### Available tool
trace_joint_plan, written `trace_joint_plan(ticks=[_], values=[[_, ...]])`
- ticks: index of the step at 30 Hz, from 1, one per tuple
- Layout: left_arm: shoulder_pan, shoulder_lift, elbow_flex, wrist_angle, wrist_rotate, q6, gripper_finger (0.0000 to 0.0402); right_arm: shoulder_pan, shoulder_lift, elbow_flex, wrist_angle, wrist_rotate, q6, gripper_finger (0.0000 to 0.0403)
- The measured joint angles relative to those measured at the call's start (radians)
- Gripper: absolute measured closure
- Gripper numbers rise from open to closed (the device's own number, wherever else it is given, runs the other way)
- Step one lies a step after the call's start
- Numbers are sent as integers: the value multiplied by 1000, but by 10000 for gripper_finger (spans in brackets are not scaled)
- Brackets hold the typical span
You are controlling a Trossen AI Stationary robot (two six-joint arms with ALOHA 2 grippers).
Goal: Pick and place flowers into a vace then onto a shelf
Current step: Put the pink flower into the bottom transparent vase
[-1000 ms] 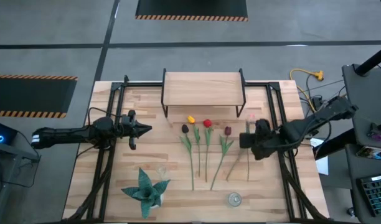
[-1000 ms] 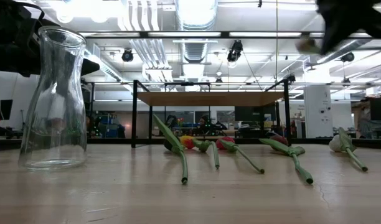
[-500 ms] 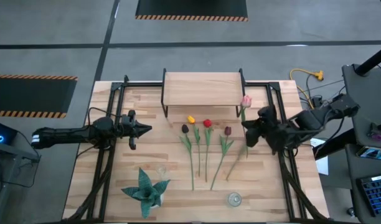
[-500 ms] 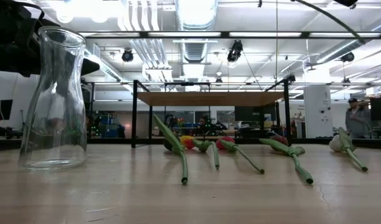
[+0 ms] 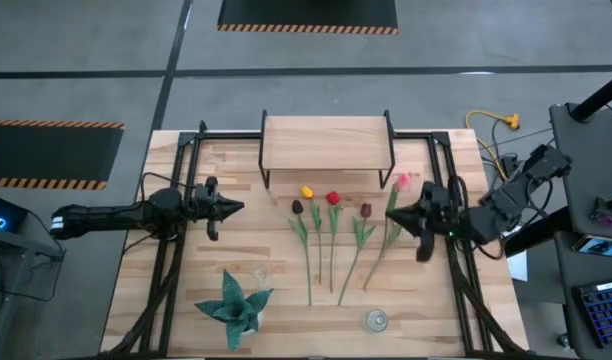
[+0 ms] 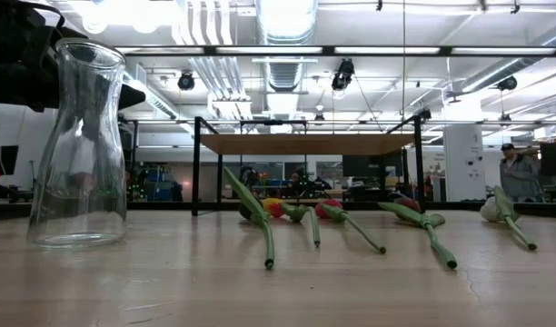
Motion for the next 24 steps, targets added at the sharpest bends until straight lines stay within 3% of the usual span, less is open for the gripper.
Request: trace_joint_plan(ticks=[5,14,24], values=[[0,0,0,-1,0,0,402,80,24,-54,93,-77,-26,394],[0,0,0,-1,0,0,402,167,119,-93,304,-81,-35,394],[0,0,0,-6,0,0,402,215,211,-66,349,-126,-31,394]])
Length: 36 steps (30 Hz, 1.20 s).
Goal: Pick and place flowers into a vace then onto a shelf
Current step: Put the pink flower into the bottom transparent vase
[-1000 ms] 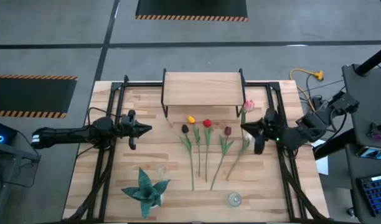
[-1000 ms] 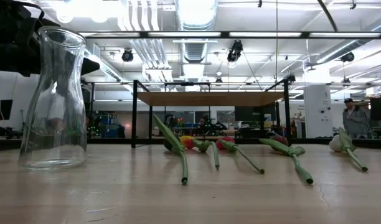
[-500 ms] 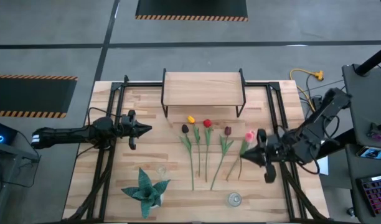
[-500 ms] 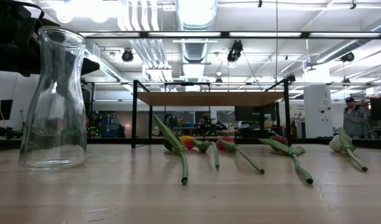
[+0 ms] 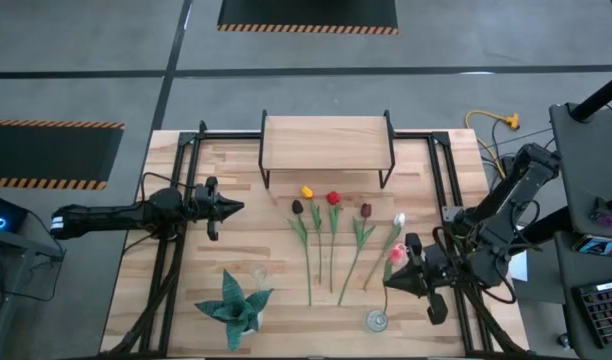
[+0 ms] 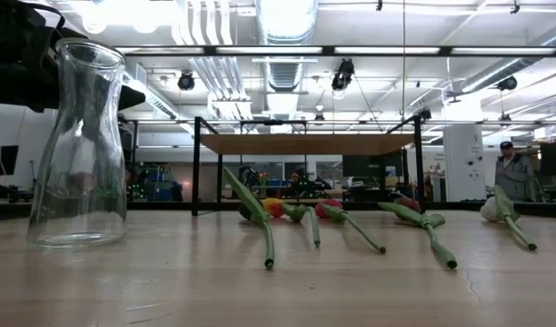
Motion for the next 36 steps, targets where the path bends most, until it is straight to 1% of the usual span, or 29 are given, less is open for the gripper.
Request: trace_joint_plan(ticks=[4,21,29,33,36], values=[[0,0,0,0,0,0,402,0,17,0,26,-2,1,394],[0,0,0,-7,0,0,402,3,115,-2,18,-6,-2,394],[0,0,0,-13,0,0,402,10,164,-5,18,-9,-70,394],[0,0,0,-14,0,0,402,11,193,-8,19,-21,-70,394],[0,0,0,-14,0,0,402,11,211,-8,21,-30,-40,394]])
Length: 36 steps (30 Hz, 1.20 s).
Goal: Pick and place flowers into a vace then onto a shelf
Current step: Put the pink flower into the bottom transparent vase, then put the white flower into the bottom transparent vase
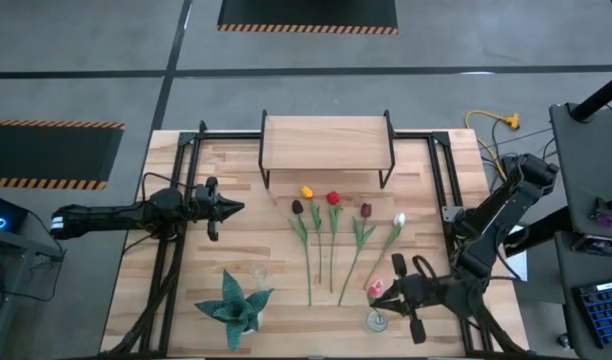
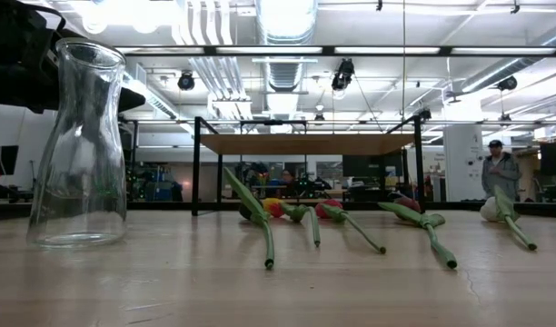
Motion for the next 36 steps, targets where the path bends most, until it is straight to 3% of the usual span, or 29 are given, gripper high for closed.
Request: trace_joint_plan(ticks=[9,18,22,27,36], values=[[0,0,0,0,-1,0,402,0,13,0,-34,6,180,347],[0,0,0,0,-1,0,402,1,1,0,-68,1,187,268],[0,0,0,0,-1,0,402,2,-23,0,-94,-91,190,245],[0,0,0,0,-1,0,402,12,-78,0,-95,-189,191,234],[0,0,0,0,-1,0,402,42,-209,0,-297,-207,346,248]])
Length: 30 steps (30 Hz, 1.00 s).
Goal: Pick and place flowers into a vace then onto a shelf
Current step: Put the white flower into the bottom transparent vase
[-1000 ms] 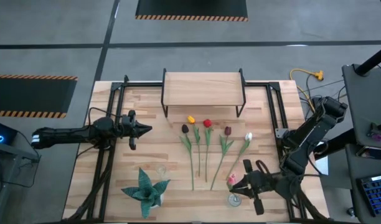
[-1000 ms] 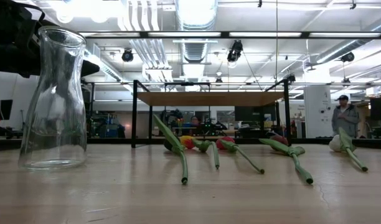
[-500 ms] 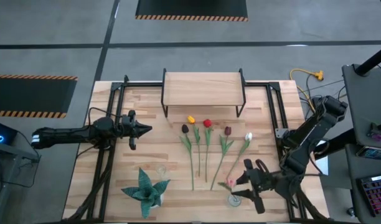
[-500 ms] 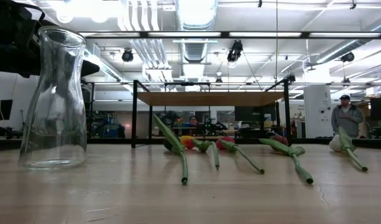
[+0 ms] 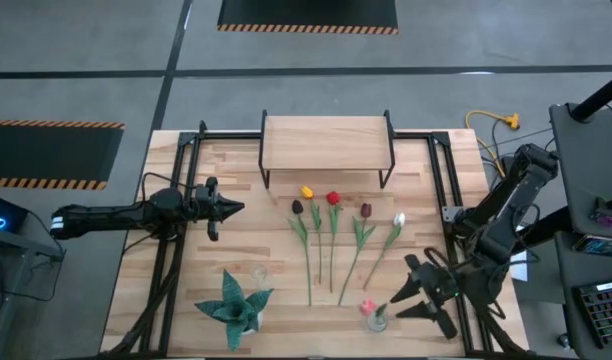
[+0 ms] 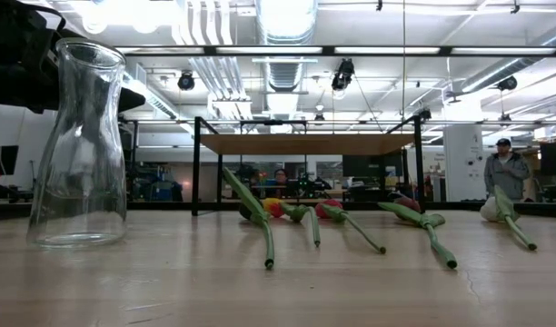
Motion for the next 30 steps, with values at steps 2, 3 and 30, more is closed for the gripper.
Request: trace_joint_plan(ticks=[2,3,30], values=[[0,0,0,0,0,0,402,-2,-30,0,-63,3,74,253],[0,0,0,0,0,0,402,-6,-44,0,-96,8,114,255],[0,0,0,0,0,0,402,-285,8,0,-836,-64,1120,215]])
